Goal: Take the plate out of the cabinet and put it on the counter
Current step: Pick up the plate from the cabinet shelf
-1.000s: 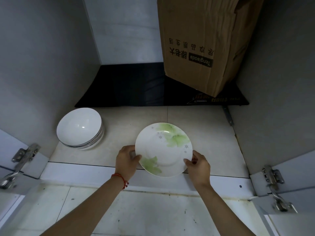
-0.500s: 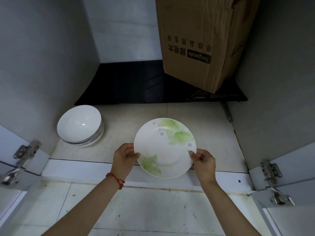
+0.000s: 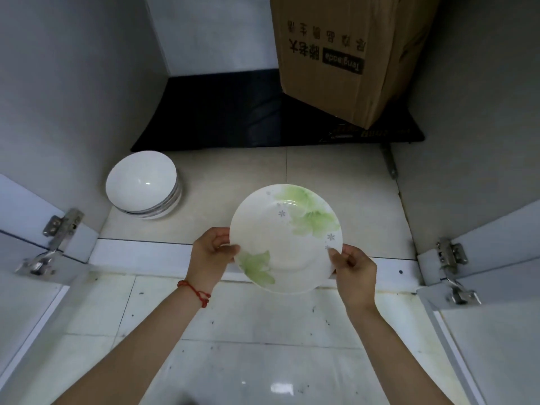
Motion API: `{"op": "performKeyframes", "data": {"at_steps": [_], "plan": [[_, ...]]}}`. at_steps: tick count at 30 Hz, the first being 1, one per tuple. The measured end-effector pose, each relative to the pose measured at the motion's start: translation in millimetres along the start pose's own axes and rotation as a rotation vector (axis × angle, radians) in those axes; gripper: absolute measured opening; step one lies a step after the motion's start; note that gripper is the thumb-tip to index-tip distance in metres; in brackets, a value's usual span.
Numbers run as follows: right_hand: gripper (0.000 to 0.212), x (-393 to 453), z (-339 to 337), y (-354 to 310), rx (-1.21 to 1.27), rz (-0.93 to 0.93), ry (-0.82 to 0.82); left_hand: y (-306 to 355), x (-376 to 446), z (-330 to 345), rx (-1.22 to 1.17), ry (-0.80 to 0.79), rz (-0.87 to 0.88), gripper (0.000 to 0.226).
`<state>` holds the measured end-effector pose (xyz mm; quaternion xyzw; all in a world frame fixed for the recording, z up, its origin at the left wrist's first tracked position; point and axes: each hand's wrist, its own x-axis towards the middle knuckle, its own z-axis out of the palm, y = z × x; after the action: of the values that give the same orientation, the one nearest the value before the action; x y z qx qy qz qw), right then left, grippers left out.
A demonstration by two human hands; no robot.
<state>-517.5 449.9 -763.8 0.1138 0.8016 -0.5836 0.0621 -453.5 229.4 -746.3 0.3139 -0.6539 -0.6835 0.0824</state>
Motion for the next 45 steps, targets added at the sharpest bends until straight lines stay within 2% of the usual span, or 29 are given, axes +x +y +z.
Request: {"op": "performKeyframes", "data": {"at_steps": [10, 15, 25, 29, 34, 39, 45], "plan": [[0.026, -74.5, -51.8, -30.0, -0.089, 0.009, 0.011, 29.3, -85.3, -11.7, 0.061, -0.010, -0.062, 0.034], [0.037, -126.5, -79.6, -66.8, -0.117, 0.024, 0.002, 63.7, -147.7, -29.3, 0.071, 0.017, -0.116, 0.035], [0.027, -223.2, -133.8, -144.5, -0.144, 0.036, -0.077, 139.0, -258.8, -56.8, 0.074, 0.079, -0.179, 0.024], [0.036, -251.4, -148.1, -165.9, -0.171, 0.012, -0.040, 159.6, -286.8, -62.2, 0.059, 0.086, -0.175, 0.024], [0.019, -289.2, -162.6, -193.3, -0.150, 0.041, -0.045, 194.1, -321.3, -78.9, 0.038, 0.077, -0.165, 0.025], [0.035, -335.1, -181.3, -240.7, -0.134, 0.035, -0.035, 241.9, -358.6, -100.5, 0.014, 0.098, -0.160, 0.019], [0.035, -380.2, -206.6, -300.5, -0.093, 0.043, -0.006, 303.2, -402.1, -113.8, 0.026, 0.111, -0.129, 0.019]]}}
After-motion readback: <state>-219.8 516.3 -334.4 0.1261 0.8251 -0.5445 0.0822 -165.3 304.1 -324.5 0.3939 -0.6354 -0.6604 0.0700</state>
